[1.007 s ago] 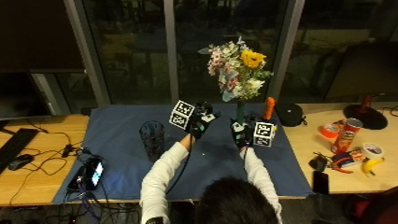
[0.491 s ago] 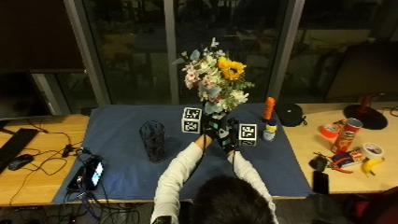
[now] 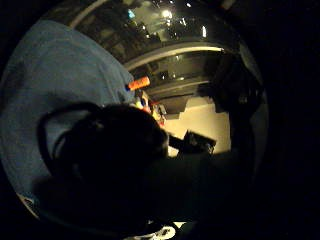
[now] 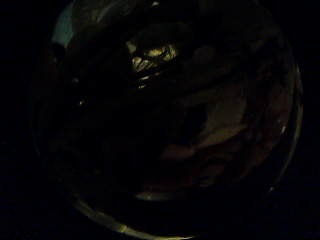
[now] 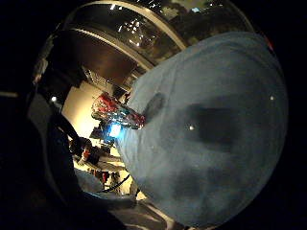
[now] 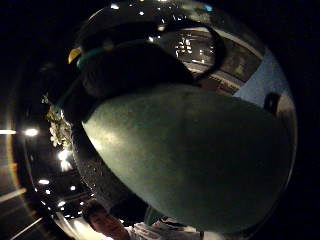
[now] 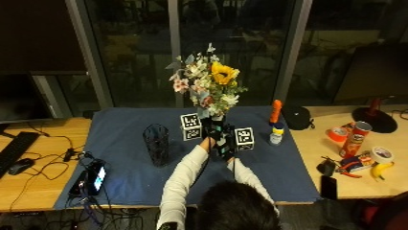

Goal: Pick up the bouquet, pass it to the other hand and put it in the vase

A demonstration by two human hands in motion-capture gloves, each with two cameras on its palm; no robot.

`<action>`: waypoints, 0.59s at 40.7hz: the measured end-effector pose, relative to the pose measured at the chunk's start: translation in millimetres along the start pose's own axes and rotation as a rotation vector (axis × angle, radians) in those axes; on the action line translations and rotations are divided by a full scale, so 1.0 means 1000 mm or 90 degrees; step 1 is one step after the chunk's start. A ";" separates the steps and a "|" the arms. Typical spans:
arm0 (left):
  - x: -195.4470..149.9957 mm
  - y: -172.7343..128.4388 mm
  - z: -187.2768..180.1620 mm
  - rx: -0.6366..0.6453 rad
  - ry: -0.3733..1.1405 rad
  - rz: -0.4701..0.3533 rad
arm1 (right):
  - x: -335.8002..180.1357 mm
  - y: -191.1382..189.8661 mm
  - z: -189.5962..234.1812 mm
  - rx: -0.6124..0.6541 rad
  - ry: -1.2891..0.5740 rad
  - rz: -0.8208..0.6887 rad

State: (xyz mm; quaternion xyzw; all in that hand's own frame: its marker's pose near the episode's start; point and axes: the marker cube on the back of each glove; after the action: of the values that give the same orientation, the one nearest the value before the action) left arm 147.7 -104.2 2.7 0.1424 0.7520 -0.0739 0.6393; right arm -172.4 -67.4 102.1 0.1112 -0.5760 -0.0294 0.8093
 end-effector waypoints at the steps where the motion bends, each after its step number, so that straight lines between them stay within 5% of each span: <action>1: 0.000 -0.003 -0.002 0.010 -0.002 0.005 | -0.001 0.001 0.001 -0.011 -0.005 0.020; 10: 0.020 -0.019 -0.026 0.046 -0.034 0.056 | 0.021 -0.013 -0.015 -0.120 -0.092 -0.009; 16: 0.052 -0.021 -0.041 0.046 -0.029 0.071 | -0.003 -0.016 -0.034 -0.035 0.037 -0.034; 24: 0.098 -0.036 -0.066 0.055 -0.026 0.067 | -0.004 -0.016 -0.054 -0.127 -0.039 -0.033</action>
State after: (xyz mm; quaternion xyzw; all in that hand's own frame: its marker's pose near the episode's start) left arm 60.2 -107.1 -84.8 0.2081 0.7265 -0.0754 0.6505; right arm -121.8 -74.6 78.7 0.0442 -0.5915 -0.1110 0.7974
